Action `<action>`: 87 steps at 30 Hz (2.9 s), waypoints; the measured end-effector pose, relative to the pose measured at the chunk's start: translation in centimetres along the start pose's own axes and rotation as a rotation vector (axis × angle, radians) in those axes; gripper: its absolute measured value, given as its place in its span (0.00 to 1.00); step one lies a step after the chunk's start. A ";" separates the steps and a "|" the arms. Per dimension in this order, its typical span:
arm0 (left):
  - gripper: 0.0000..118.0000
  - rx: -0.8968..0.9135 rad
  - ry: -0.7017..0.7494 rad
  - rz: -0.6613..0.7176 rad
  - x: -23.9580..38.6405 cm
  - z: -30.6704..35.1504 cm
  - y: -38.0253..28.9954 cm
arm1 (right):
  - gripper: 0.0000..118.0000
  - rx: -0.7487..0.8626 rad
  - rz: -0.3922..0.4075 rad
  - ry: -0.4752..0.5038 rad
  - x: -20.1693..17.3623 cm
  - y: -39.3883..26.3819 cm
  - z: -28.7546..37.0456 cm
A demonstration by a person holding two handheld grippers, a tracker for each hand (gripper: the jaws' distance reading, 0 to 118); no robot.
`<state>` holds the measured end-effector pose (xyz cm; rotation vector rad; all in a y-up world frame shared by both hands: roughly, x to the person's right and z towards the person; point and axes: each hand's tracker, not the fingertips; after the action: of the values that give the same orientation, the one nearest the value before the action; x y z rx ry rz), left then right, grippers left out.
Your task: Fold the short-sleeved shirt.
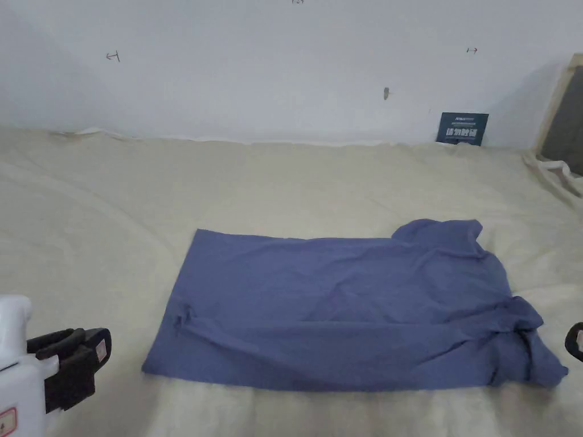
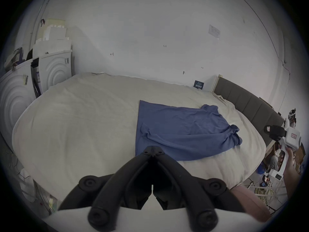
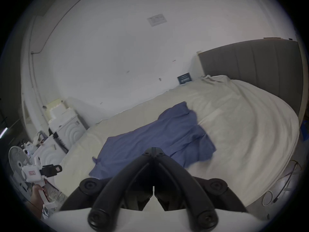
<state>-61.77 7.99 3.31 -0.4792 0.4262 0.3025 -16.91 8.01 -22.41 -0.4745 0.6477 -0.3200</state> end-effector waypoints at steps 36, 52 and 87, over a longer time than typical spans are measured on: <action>0.07 -0.713 0.133 -0.243 2.0 -23.7 2.8 | 0.00 -0.240 0.000 0.030 1.9 -3.3 -7.2; 0.07 -0.624 0.073 -0.184 2.7 -21.7 3.0 | 0.02 -0.532 -0.123 -0.165 12.3 7.9 -14.1; 0.07 -0.485 -0.028 0.102 -0.9 -17.2 6.7 | 0.03 -0.661 0.035 -0.259 10.8 11.7 -15.6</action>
<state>-70.58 4.87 -12.59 -0.9277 0.3488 0.5145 -17.15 8.30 -44.68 -1.1156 0.4969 0.0023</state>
